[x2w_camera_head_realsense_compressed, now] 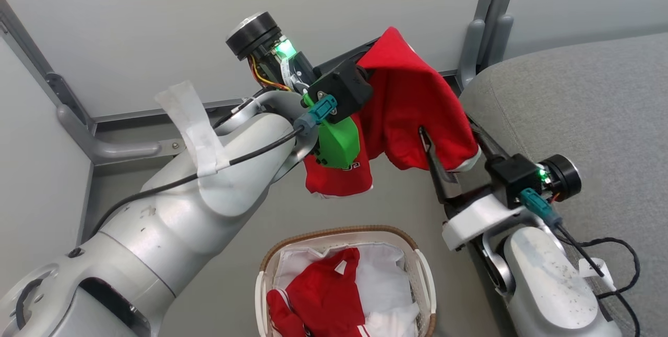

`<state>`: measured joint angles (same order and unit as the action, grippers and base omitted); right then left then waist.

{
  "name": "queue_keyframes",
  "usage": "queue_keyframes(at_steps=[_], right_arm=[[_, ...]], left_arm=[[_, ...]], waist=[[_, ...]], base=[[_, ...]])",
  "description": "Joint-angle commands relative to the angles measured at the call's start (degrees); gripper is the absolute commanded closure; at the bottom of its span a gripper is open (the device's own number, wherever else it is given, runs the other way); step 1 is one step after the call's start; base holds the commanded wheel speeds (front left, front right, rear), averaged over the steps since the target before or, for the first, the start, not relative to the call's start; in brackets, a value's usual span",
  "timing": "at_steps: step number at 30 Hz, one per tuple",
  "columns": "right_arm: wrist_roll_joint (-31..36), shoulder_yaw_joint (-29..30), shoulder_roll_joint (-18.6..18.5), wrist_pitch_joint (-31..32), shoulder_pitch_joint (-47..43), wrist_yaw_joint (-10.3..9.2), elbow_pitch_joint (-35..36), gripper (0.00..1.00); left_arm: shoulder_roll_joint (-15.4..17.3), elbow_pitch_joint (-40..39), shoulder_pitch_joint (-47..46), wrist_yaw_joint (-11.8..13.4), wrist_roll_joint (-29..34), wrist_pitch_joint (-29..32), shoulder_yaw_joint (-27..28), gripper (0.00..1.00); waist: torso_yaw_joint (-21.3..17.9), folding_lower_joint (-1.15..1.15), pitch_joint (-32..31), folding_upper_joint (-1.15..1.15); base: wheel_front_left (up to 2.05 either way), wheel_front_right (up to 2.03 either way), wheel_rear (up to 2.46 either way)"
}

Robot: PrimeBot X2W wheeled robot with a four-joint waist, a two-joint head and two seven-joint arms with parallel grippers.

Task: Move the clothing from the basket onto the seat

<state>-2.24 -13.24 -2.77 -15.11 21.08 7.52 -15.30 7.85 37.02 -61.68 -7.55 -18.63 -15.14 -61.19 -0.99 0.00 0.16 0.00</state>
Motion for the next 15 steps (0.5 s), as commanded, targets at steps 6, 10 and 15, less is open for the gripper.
queue_keyframes(at_steps=[6,10,15], right_arm=[[0.86,-2.96,-0.21,-0.06,4.72,-0.06,-6.99,0.00],[-1.29,-5.90,-0.25,-0.05,7.30,-0.06,-11.25,0.61],[-2.74,-6.78,-0.22,-0.05,9.29,-0.06,-13.27,1.00]], left_arm=[[-0.63,-1.72,-0.75,0.14,-0.20,-0.02,-0.10,1.00],[-0.69,-2.53,0.21,0.14,-0.36,-0.01,-0.18,1.00],[0.03,-2.76,1.74,0.14,-1.23,-0.01,0.39,1.00]], waist=[[0.74,0.00,0.14,0.00],[0.93,0.00,0.24,0.00],[1.06,0.00,0.54,0.00]], base=[[0.00,0.00,0.00],[0.00,0.00,0.00],[0.00,0.00,0.00]])
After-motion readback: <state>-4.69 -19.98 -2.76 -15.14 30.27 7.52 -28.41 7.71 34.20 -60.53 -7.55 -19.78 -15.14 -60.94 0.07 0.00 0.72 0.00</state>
